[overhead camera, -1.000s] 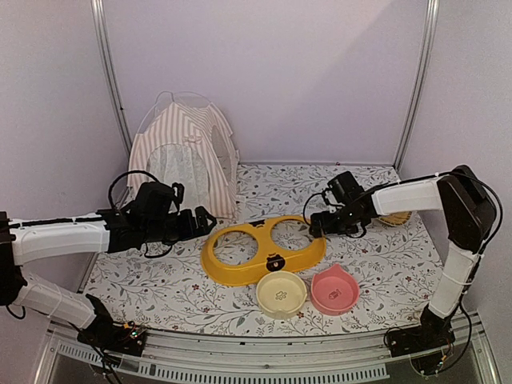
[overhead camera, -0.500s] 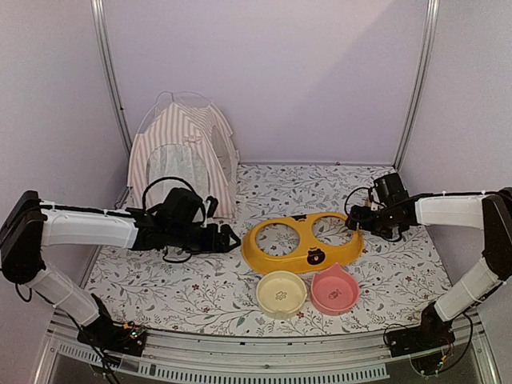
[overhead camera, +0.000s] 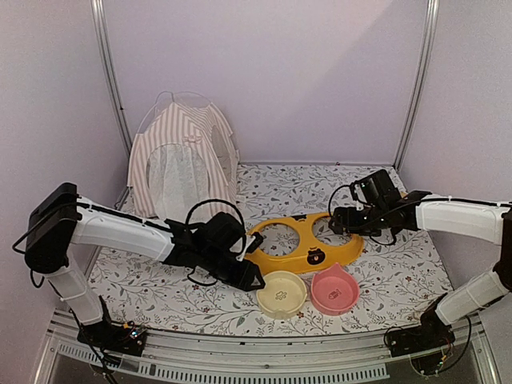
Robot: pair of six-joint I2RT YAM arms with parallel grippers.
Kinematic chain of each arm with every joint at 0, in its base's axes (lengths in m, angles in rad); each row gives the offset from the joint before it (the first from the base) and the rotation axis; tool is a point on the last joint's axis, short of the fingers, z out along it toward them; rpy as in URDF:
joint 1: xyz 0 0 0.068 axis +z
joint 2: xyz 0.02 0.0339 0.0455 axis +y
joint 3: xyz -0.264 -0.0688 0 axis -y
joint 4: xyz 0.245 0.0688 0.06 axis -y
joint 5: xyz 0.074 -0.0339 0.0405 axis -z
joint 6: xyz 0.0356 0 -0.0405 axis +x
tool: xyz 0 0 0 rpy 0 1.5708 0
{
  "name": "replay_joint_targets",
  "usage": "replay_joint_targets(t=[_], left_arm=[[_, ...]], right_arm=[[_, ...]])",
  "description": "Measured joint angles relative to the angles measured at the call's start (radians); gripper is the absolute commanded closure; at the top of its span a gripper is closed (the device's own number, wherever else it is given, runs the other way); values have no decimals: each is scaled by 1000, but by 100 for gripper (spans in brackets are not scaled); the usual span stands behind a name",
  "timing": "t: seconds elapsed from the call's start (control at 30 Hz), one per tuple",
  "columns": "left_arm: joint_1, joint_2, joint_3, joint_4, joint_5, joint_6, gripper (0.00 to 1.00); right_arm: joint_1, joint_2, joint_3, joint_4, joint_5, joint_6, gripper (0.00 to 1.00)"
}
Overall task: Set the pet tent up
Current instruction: Move the pet food container to the center of the board, then pick up the pet food bowl at the center of the board.
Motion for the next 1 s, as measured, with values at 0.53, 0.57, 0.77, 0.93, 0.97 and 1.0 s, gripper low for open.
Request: replay_joint_targets(t=[0.53,0.57,0.77,0.93,0.97,1.0], left_arm=[[-102,190,216,-172,-137,42,100],[-104,187,216,-175,-143,41,100],[-89,126,220,-222,-182,42,100],[-22,49,269,-251,-197,57,100],[3,41,286,-252,-201,63,100],[24,39,304,-253,-207,70,100]], right_arm=[[91,-166,-146,-63,28,113,16],[91,-186,-174,-64,23,129,16],[91,-294,-278,-106,-6,200,18],[96,-382,-307,-148,-26,240,19],[100,-401,-315,-155,-30,248,19],[106,-420,-323,-162,-33,257,19]])
